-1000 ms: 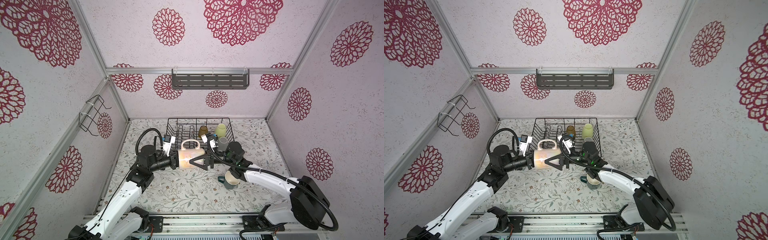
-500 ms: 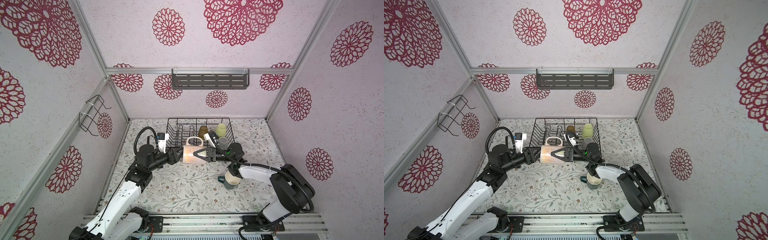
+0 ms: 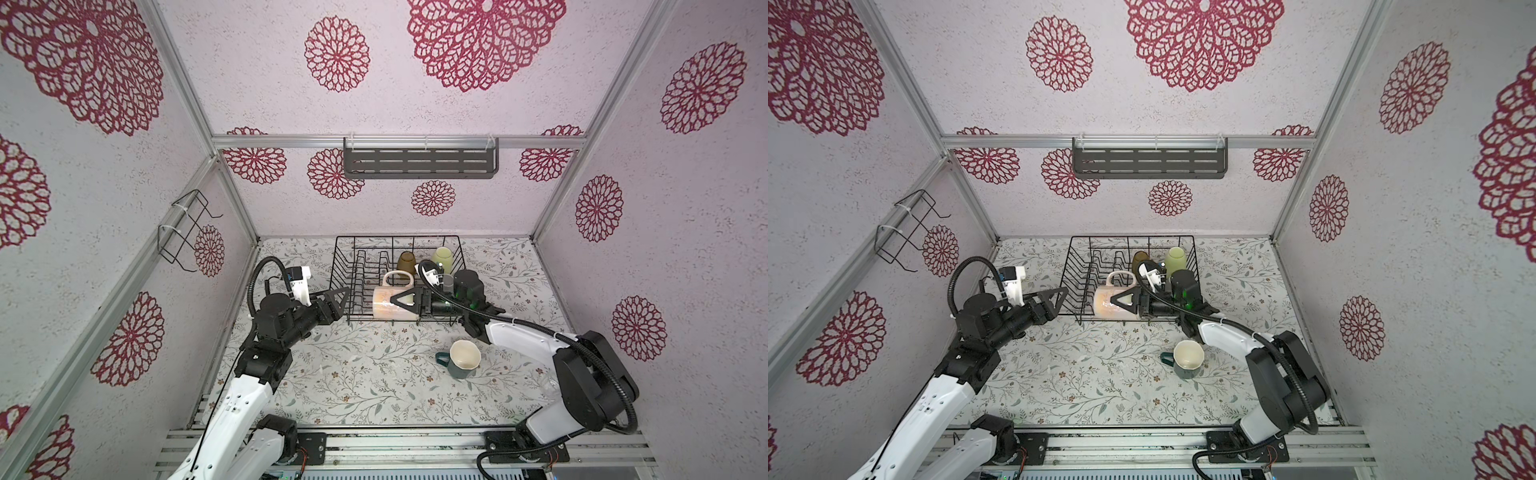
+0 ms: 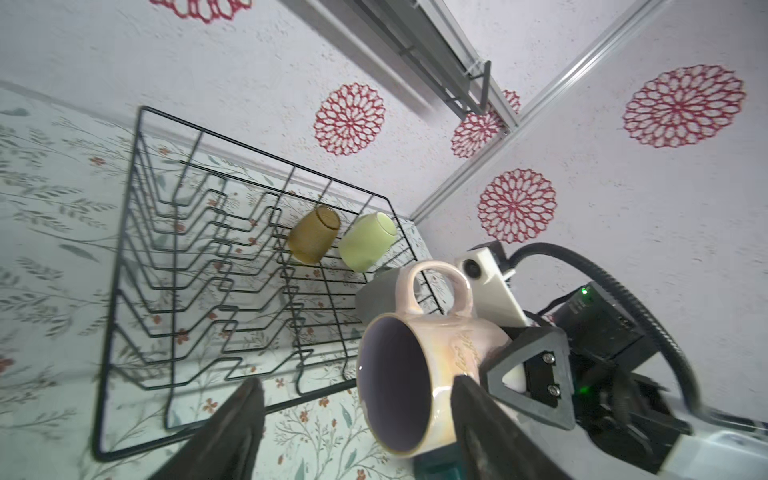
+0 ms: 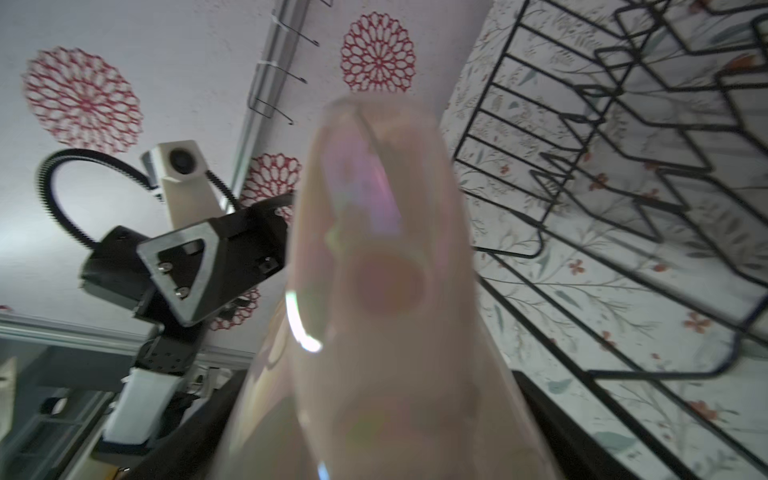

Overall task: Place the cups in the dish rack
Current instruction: 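Carry the pink mug over the rack with the right gripper while the left withdraws, then lower the pink mug upright into the rack with the right gripper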

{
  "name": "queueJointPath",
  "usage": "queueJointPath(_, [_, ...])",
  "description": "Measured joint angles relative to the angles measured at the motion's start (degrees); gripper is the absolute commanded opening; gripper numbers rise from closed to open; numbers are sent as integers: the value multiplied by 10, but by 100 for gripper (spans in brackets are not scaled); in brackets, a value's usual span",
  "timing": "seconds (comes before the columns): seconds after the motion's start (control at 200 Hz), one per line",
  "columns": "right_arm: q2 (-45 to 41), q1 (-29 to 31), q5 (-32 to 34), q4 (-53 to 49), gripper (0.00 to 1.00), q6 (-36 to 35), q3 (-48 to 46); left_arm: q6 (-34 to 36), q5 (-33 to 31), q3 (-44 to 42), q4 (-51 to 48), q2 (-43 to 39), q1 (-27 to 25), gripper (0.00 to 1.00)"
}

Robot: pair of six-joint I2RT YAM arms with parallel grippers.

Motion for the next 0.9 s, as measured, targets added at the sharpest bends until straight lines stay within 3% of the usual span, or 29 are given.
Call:
queueJointPath(0.17, [0, -2, 90, -206, 41, -153, 95, 9, -59, 1, -53, -16, 0, 84])
queueJointPath(0.385, [4, -3, 212, -380, 40, -282, 183, 17, -92, 3, -96, -17, 1, 89])
queueJointPath(0.5, [30, -4, 264, -442, 35, -332, 235, 20, -101, 7, -113, -17, 1, 91])
queueJointPath(0.901, [190, 12, 433, -605, 35, -442, 399, 29, -151, 22, -168, 7, 2, 94])
